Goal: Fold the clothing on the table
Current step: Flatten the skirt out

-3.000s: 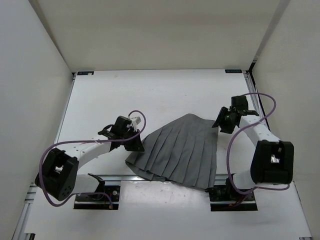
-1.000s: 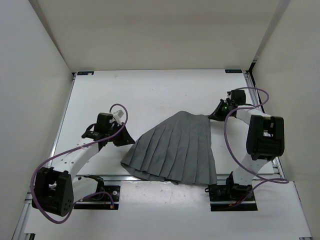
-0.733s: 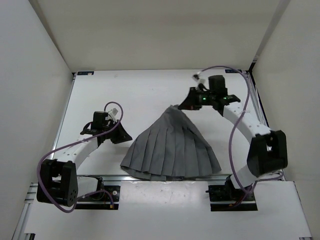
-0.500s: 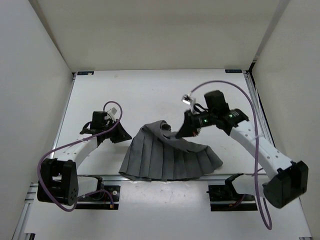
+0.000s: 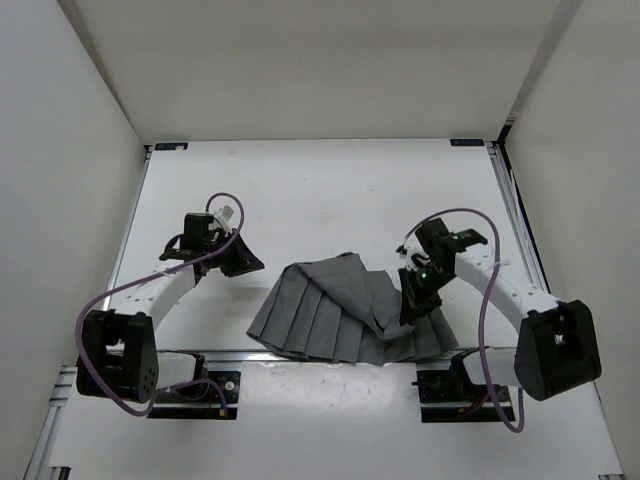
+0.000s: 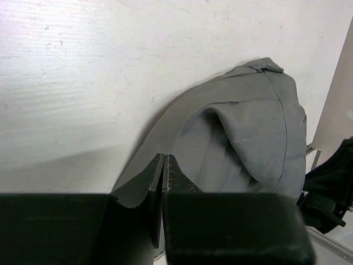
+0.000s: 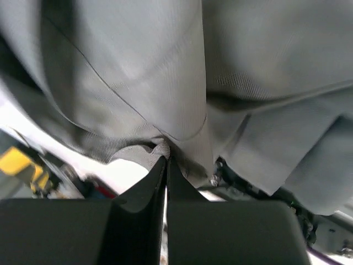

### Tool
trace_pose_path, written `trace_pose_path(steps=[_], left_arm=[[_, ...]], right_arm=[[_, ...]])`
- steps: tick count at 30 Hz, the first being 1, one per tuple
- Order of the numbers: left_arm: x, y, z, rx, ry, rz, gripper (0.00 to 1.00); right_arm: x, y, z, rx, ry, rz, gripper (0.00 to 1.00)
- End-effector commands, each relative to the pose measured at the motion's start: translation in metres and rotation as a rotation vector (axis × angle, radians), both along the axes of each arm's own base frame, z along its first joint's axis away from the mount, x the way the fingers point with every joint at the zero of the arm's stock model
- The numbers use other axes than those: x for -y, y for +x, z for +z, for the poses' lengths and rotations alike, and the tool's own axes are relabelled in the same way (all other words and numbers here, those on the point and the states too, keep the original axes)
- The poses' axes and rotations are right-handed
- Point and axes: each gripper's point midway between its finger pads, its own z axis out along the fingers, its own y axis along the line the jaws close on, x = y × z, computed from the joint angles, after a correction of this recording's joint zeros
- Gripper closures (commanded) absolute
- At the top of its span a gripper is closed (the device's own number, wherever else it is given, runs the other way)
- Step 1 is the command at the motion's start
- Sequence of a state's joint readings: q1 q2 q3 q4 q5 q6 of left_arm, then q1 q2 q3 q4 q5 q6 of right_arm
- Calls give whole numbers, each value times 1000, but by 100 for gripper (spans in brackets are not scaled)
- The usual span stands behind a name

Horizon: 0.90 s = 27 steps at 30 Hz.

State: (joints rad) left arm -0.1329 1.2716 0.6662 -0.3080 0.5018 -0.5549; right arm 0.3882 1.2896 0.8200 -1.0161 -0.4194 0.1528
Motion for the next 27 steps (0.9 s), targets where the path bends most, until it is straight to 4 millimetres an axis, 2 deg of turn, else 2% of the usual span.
trace_pose_path(steps=[1, 2, 4, 5, 7, 8, 10, 11, 12, 13, 14, 15, 16, 18, 20, 21, 22, 23, 24, 25, 26, 27], left_arm=[[6, 6, 15, 49, -23, -23, 88], [7, 6, 16, 49, -31, -22, 87], [7, 5, 18, 61, -28, -23, 87], [5, 6, 14, 48, -28, -15, 87], [8, 5, 14, 45, -35, -17, 87], [10, 6, 15, 55, -41, -28, 88], [13, 5, 16, 53, -37, -37, 87], [13, 7, 20, 64, -40, -38, 87], [12, 8, 17, 58, -34, -36, 87], [13, 8, 17, 52, -32, -41, 87], [16, 8, 20, 63, -38, -52, 87], [15, 9, 21, 65, -33, -51, 86], [14, 11, 22, 69, -31, -49, 87], [14, 10, 21, 63, -35, -52, 86], [10, 12, 17, 60, -32, -38, 87], [11, 11, 19, 64, -37, -39, 87], [10, 11, 17, 59, -38, -38, 87], [10, 10, 15, 56, -36, -38, 87], [10, 8, 14, 48, -39, -43, 87], [9, 10, 13, 52, -34, -37, 86], [8, 10, 12, 51, -36, -36, 86], [6, 10, 9, 48, -29, -31, 86]], right_arm=[[-15, 55, 33, 155, 57, -62, 100], [-17, 56, 35, 153, 55, -53, 100], [-19, 75, 33, 181, 24, -66, 100], [-25, 87, 39, 215, 42, -74, 100], [-37, 125, 55, 287, 87, -125, 100], [-36, 145, 54, 316, 73, -159, 100], [-33, 206, 88, 474, 24, -246, 100], [-32, 221, 97, 507, 14, -271, 100], [-31, 251, 117, 581, 5, -319, 100], [-33, 271, 141, 643, 22, -353, 100], [-33, 285, 148, 684, 15, -374, 100], [-38, 300, 179, 772, 54, -402, 100], [-52, 310, 199, 841, 110, -382, 100], [-74, 309, 229, 926, 219, -335, 100], [-116, 285, 257, 961, 402, -177, 100], [-134, 274, 260, 958, 449, -110, 99], [-146, 258, 273, 977, 505, -15, 100], [-167, 238, 279, 997, 546, 94, 100], [-177, 223, 281, 998, 590, 178, 100], [-191, 192, 292, 1011, 664, 301, 100], [-199, 165, 309, 1047, 719, 378, 99], [-202, 154, 307, 1063, 727, 415, 100]])
